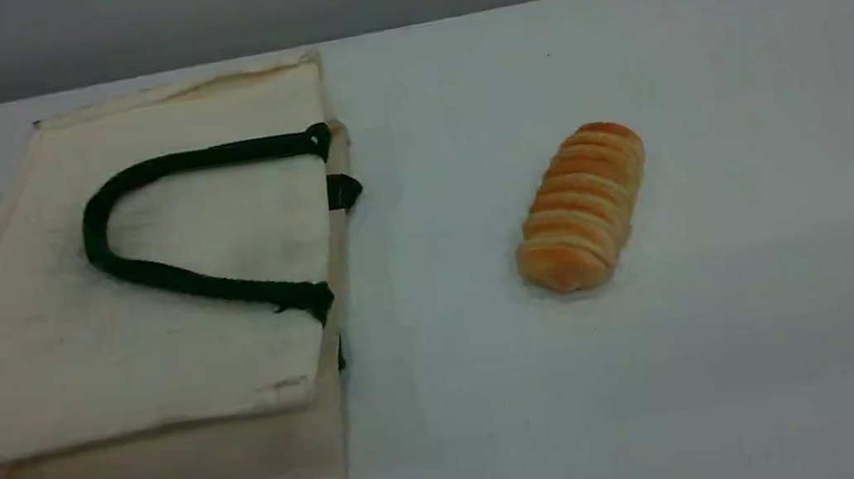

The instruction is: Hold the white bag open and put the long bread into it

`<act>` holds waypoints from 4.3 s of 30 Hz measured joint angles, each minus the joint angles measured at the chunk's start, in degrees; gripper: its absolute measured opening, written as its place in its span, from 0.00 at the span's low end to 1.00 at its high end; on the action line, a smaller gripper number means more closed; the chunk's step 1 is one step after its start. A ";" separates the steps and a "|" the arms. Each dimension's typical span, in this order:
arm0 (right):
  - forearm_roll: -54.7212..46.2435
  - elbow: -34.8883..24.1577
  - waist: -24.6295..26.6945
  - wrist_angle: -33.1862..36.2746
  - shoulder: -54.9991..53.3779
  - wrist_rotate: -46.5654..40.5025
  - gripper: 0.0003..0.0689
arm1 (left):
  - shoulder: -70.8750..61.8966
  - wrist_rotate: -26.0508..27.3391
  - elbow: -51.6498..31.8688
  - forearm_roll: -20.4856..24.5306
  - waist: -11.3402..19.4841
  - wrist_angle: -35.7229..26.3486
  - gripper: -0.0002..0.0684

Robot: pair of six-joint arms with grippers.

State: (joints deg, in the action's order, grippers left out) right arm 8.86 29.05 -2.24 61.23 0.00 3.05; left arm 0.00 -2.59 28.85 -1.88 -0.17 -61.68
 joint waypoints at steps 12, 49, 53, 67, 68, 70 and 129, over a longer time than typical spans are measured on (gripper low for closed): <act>0.00 0.00 0.00 0.00 0.00 0.00 0.67 | 0.00 0.04 0.00 0.00 0.00 0.00 0.64; 2.16 0.00 0.00 -0.79 0.00 0.00 0.67 | 0.00 -0.01 0.00 0.00 0.00 0.00 0.64; 1.85 0.00 0.00 -0.79 0.00 0.06 0.67 | -0.20 -0.06 0.31 0.00 0.00 0.00 0.64; 7.87 1.69 0.00 -15.50 -19.75 8.32 0.67 | -22.78 -3.93 4.62 0.36 0.00 5.74 0.64; 9.16 1.69 0.00 -16.93 -22.51 9.36 0.67 | -25.31 -4.16 4.62 0.36 0.00 6.94 0.64; 11.95 1.69 0.00 -20.22 -28.05 11.60 0.67 | -29.92 -4.16 4.62 0.36 0.00 9.36 0.64; 58.94 11.94 0.00 -33.30 -80.24 50.16 0.67 | -117.82 20.00 35.38 -25.26 -3.67 35.49 0.64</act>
State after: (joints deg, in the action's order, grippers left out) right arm 67.81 40.99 -2.24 27.94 -80.24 53.21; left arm -117.82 17.41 64.22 -27.14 -3.84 -26.19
